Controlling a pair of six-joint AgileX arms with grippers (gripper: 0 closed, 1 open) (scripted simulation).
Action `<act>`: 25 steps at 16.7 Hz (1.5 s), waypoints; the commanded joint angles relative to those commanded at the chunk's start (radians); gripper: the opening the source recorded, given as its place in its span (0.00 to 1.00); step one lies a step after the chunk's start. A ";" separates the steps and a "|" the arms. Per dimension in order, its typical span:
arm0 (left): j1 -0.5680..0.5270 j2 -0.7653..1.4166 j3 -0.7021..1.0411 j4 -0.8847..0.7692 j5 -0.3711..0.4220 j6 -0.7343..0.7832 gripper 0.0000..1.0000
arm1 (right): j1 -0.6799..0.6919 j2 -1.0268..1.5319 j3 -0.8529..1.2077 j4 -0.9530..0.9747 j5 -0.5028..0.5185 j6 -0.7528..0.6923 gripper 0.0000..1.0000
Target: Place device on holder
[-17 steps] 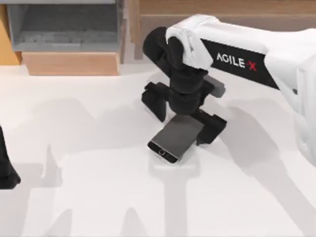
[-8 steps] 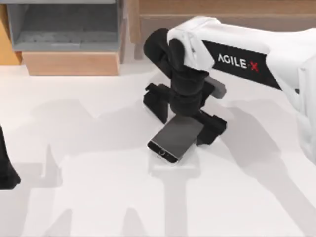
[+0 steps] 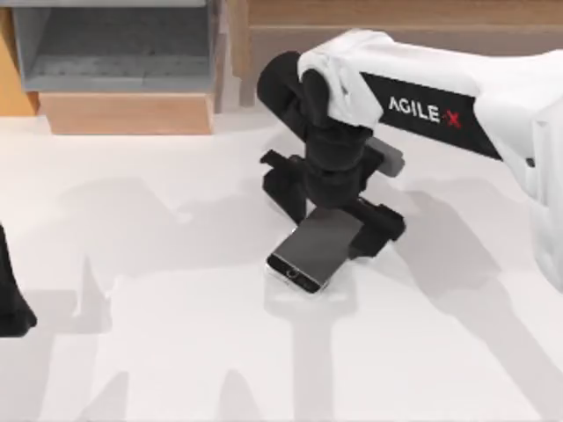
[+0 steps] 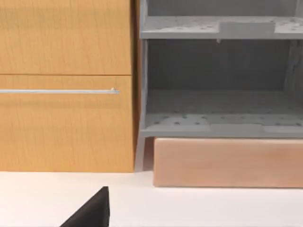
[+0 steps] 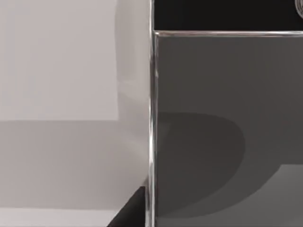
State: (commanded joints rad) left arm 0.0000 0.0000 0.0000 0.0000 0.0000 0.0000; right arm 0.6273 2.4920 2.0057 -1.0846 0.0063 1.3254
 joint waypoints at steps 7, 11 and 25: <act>0.000 0.000 0.000 0.000 0.000 0.000 1.00 | 0.000 0.000 0.000 0.000 0.000 0.000 0.00; 0.000 0.000 0.000 0.000 0.000 0.000 1.00 | -0.004 -0.036 -0.001 -0.025 0.007 -0.009 0.00; 0.000 0.000 0.000 0.000 0.000 0.000 1.00 | -0.053 -0.099 0.037 -0.082 -0.008 -0.037 0.00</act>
State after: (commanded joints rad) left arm 0.0000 0.0000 0.0000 0.0000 0.0000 0.0000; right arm 0.5743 2.3931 2.0428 -1.1668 -0.0021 1.2885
